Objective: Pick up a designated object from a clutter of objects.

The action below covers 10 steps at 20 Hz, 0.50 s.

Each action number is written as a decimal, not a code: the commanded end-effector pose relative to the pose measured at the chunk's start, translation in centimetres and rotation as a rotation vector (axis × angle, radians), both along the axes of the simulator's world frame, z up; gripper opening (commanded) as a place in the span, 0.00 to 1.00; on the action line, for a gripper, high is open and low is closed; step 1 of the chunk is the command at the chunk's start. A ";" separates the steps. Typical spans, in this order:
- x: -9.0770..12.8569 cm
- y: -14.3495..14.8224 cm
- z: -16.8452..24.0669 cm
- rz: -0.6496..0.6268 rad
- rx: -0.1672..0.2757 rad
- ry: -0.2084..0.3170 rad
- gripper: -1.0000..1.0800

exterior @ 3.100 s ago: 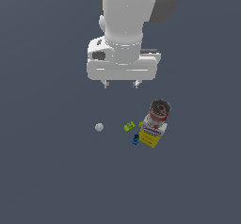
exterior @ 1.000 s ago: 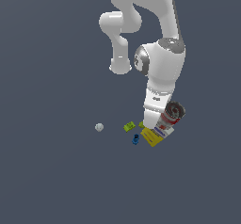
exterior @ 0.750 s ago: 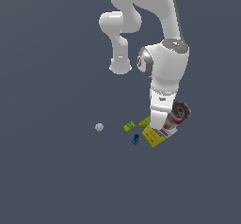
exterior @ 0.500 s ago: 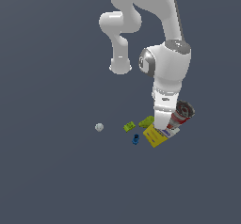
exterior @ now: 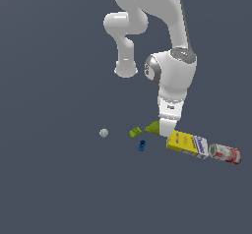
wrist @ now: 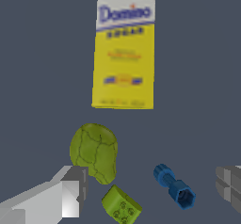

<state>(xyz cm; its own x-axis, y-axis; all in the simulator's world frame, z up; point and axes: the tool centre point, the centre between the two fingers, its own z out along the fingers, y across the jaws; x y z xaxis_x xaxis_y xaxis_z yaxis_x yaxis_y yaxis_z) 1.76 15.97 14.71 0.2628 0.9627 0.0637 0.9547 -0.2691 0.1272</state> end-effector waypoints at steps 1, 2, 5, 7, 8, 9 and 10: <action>-0.6 -0.1 -1.6 0.001 -0.004 0.021 0.96; -0.9 -0.2 -2.3 0.001 -0.006 0.031 0.96; -2.0 -0.4 -5.1 0.002 -0.013 0.067 0.96; -2.7 -0.6 -6.9 0.003 -0.018 0.090 0.96; -3.0 -0.7 -7.6 0.003 -0.020 0.100 0.96; -3.3 -0.8 -8.3 0.004 -0.022 0.109 0.96; -3.6 -0.8 -8.8 0.004 -0.023 0.116 0.96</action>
